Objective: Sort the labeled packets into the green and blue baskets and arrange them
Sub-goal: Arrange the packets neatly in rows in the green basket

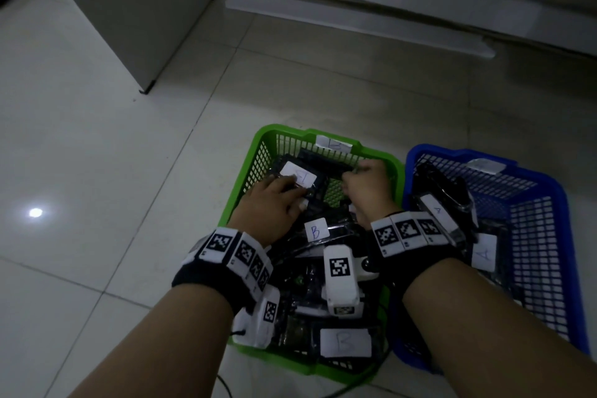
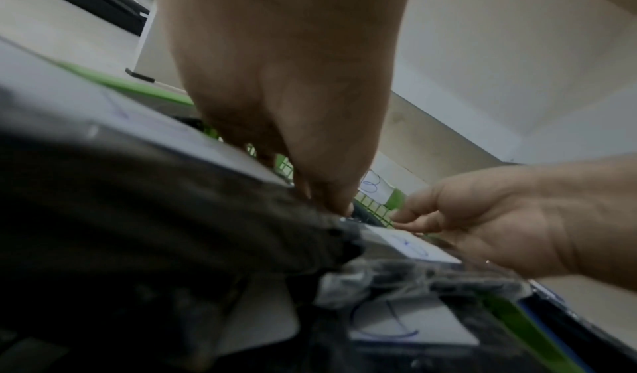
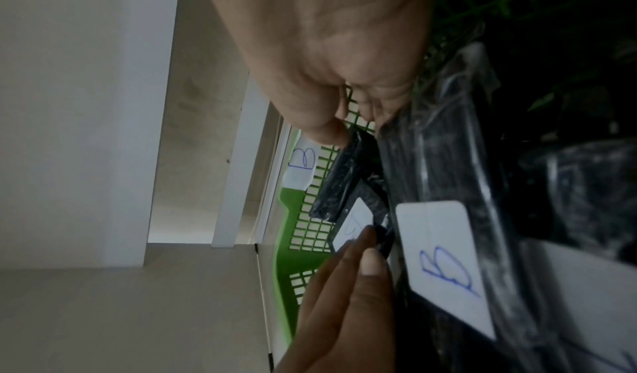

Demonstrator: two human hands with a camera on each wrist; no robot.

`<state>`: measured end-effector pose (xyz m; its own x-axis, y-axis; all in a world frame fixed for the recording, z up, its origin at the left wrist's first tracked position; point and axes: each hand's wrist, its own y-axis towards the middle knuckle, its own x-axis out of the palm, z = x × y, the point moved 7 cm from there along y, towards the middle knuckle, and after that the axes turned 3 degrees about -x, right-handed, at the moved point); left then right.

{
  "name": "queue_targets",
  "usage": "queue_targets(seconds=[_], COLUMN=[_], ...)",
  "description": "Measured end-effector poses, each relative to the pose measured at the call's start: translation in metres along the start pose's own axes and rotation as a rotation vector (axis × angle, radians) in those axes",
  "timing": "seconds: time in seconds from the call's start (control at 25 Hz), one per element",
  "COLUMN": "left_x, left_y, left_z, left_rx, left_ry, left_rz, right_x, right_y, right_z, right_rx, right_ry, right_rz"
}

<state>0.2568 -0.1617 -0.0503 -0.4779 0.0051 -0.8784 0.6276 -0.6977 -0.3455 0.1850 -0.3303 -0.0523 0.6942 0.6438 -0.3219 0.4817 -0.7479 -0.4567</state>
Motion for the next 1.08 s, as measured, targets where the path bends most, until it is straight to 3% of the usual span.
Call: queue_targets(seconds=[0.2, 0.4, 0.52, 0.6, 0.76, 0.88, 1.08], left_x=[-0.001, 0.0, 0.0, -0.008, -0.034, -0.028, -0.014], left_y=[-0.003, -0.005, -0.001, 0.0, -0.009, -0.011, -0.01], left_z=[0.005, 0.002, 0.004, 0.004, -0.008, -0.007, -0.013], left_rx=[-0.07, -0.073, -0.058, -0.021, -0.113, -0.06, -0.066], left_ry=[0.082, 0.103, 0.105, 0.04, -0.172, -0.15, -0.071], left_rz=[-0.017, -0.061, -0.076, -0.009, 0.209, 0.16, 0.013], right_x=[0.009, 0.002, -0.001, 0.005, 0.023, 0.032, 0.039], right_y=[-0.008, -0.017, -0.026, -0.021, -0.019, -0.015, -0.018], right_z=[-0.009, -0.013, -0.009, 0.0, 0.001, -0.004, -0.019], right_rx=[-0.077, -0.197, -0.206, -0.102, 0.041, 0.083, -0.024], right_ry=[0.08, 0.101, 0.094, 0.054, -0.108, -0.155, -0.261], right_rz=[-0.145, -0.024, -0.042, -0.13, -0.372, -0.401, -0.579])
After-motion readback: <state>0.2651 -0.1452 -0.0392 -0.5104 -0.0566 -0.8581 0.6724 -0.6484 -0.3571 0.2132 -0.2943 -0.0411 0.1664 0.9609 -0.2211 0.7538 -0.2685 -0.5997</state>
